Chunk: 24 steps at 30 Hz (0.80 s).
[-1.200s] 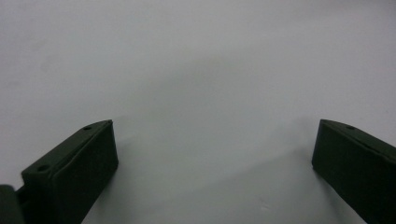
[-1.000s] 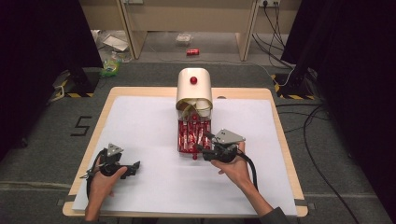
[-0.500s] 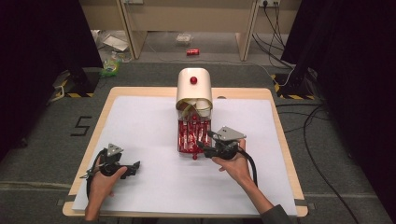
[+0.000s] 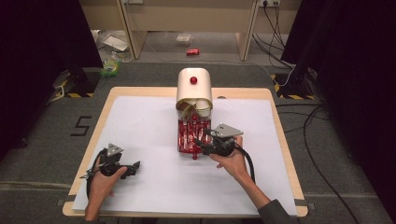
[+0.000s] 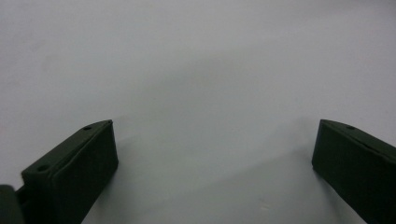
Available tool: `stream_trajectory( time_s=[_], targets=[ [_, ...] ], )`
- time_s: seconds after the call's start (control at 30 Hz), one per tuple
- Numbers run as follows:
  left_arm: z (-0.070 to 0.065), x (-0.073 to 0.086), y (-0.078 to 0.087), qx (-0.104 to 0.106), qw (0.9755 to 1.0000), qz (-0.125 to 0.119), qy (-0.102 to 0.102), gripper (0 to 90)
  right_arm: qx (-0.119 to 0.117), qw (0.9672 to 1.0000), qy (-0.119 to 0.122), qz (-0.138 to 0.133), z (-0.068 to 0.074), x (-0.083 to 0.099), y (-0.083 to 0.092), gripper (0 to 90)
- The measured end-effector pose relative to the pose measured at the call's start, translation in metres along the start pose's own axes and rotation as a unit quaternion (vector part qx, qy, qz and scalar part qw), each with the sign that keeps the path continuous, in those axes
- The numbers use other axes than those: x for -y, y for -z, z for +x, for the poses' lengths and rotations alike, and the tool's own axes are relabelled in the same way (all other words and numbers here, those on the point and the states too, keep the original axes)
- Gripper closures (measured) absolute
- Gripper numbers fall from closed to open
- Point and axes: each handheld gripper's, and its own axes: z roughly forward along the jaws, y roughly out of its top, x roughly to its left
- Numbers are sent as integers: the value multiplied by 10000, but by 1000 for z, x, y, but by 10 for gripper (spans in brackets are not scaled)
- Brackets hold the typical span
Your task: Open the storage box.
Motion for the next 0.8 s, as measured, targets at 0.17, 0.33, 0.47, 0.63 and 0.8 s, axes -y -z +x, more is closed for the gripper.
stream_trajectory(
  time_s=[0.17, 0.33, 0.47, 0.63, 0.8],
  targets=[
    [0, 0, 0, 1, 10000, -1, 3, 0, -26, 10000, -19, -76, -2, -3, -2, 425],
    [0, 0, 0, -2, 10000, -1, 1, 0, -56, 9999, -63, -75, -5, -4, -5, 422],
    [0, 0, 0, -3, 10000, -1, 0, 0, -92, 9999, -92, -54, -6, -4, -8, 418],
    [0, 0, 0, -5, 10000, 0, -3, 0, -135, 9998, -131, -66, -8, -3, -11, 415],
    [0, 0, 0, -11, 10000, 0, -6, 0, -169, 9997, -147, -102, -7, -6, -12, 414]
  ],
)
